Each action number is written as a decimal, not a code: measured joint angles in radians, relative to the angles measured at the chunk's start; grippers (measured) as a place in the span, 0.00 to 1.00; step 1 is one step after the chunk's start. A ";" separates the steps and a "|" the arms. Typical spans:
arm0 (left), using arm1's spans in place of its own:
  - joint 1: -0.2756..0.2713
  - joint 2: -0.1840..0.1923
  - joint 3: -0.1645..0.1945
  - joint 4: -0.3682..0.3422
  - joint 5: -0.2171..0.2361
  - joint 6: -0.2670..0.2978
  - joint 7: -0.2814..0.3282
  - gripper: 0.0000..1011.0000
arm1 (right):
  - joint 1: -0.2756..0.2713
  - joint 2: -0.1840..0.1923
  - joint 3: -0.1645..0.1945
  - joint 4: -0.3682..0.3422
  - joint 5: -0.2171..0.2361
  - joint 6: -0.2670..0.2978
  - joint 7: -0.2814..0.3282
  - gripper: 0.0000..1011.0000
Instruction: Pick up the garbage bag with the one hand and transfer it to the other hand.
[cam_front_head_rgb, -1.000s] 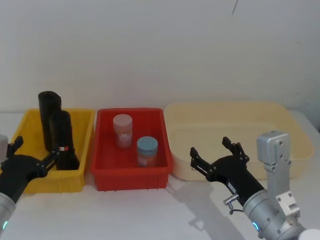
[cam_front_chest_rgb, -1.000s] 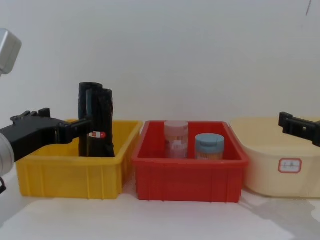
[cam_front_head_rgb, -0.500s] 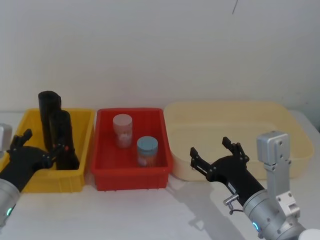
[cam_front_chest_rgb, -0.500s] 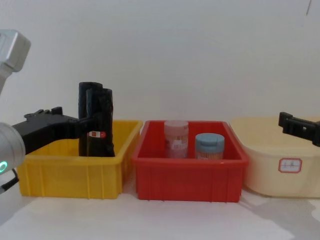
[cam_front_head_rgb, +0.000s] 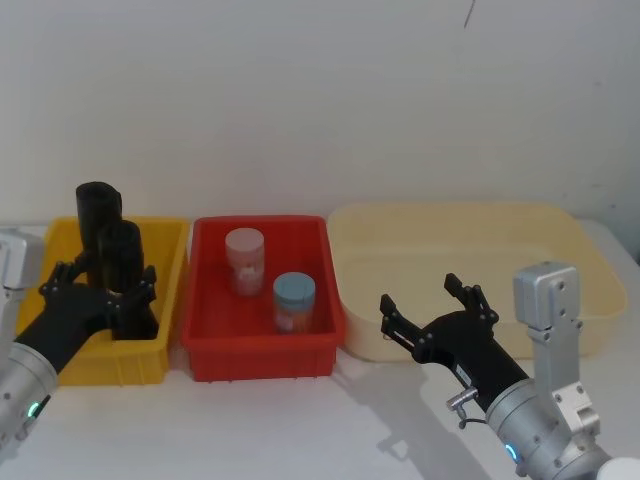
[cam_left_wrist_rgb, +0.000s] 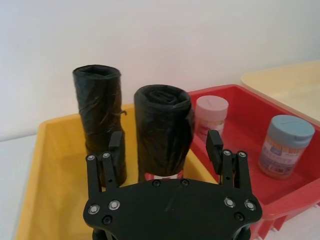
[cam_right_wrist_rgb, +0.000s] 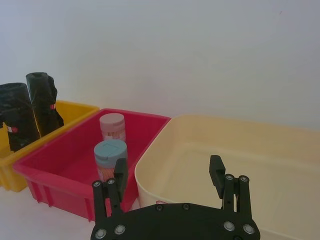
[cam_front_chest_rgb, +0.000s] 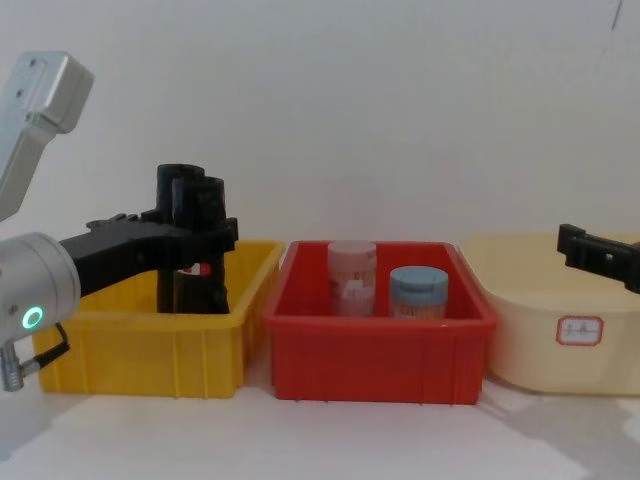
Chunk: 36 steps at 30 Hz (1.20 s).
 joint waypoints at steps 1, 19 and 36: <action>-0.001 -0.001 0.000 0.000 -0.001 0.001 -0.003 0.99 | 0.000 0.000 0.000 0.000 0.000 0.000 0.000 0.99; -0.023 -0.018 -0.020 0.032 -0.007 -0.007 -0.033 0.99 | 0.000 0.000 0.000 0.000 0.000 0.000 0.000 0.99; -0.082 -0.039 -0.013 0.114 -0.005 -0.021 -0.104 0.99 | 0.000 0.000 0.000 0.000 0.000 0.000 0.000 0.99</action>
